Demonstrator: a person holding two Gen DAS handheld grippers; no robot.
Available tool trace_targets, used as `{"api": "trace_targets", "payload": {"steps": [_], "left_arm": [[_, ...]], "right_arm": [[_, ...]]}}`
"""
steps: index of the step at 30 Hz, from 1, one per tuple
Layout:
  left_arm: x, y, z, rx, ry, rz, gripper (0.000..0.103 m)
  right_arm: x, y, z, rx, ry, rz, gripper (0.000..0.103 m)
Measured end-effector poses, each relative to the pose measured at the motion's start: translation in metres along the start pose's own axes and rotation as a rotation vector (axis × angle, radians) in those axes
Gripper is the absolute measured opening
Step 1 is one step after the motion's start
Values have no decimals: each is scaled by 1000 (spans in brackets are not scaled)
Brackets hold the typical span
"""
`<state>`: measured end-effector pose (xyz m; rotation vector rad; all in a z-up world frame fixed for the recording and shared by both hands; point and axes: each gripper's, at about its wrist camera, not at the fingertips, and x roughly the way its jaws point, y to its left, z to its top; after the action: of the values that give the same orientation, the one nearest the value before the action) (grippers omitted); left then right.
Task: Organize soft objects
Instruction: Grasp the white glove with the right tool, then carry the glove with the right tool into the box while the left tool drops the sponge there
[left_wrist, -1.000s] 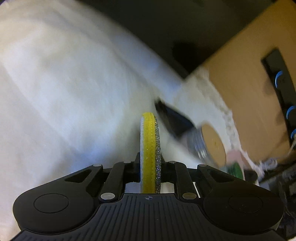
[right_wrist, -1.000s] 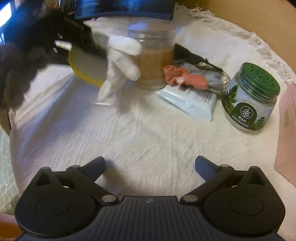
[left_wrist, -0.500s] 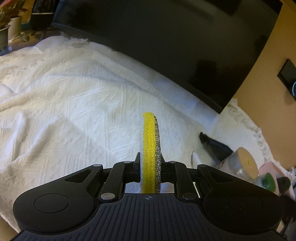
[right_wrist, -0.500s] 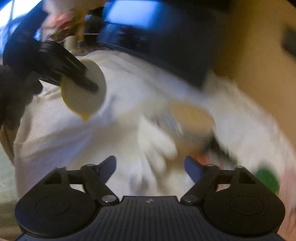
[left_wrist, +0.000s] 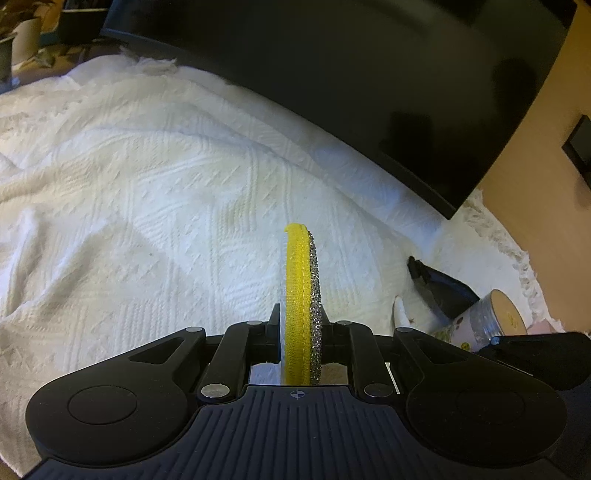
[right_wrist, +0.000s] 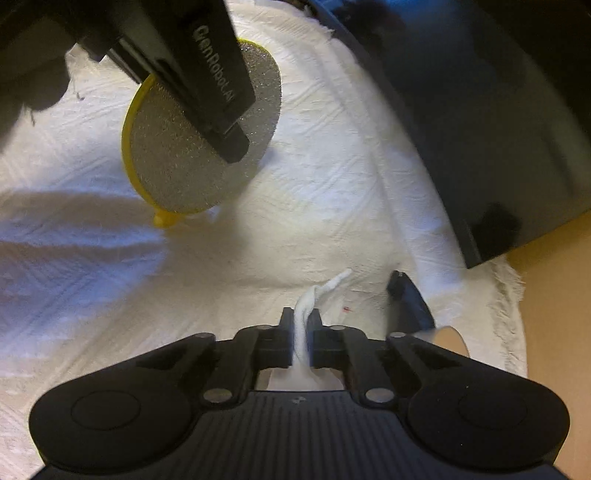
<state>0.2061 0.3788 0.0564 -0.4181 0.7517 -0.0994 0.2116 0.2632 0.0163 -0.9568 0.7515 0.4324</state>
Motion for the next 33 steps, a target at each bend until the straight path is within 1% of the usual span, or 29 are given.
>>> {"api": "trace_targets", "payload": {"steps": [3, 7, 9, 12, 14, 17, 21, 24, 28, 33], "left_arm": [[-5, -3, 4, 4, -1, -9, 17], [-17, -15, 18, 20, -13, -34, 17], [-23, -24, 27, 27, -22, -44, 17], [-33, -39, 45, 45, -39, -73, 17], [-39, -51, 55, 57, -50, -94, 17], [-44, -71, 65, 84, -59, -122, 17], [-43, -96, 72, 115, -63, -163, 17], [-37, -115, 68, 139, -35, -211, 17], [-28, -147, 67, 182, -1, -268, 17], [-18, -201, 58, 276, 47, -358, 17]], "right_arm": [[-13, -24, 8, 81, -18, 55, 5], [-50, -80, 17, 277, -83, 165, 5], [-69, -107, 18, 356, -119, 194, 5], [-96, -147, 13, 454, -163, 211, 5], [-111, -169, 7, 514, -188, 203, 5], [-136, -190, -7, 575, -223, 174, 5], [-157, -203, -30, 619, -262, 118, 5], [-173, -208, -46, 660, -289, 104, 5], [-185, -219, -69, 719, -292, 60, 5], [-209, -231, -115, 796, -265, -44, 5]]}}
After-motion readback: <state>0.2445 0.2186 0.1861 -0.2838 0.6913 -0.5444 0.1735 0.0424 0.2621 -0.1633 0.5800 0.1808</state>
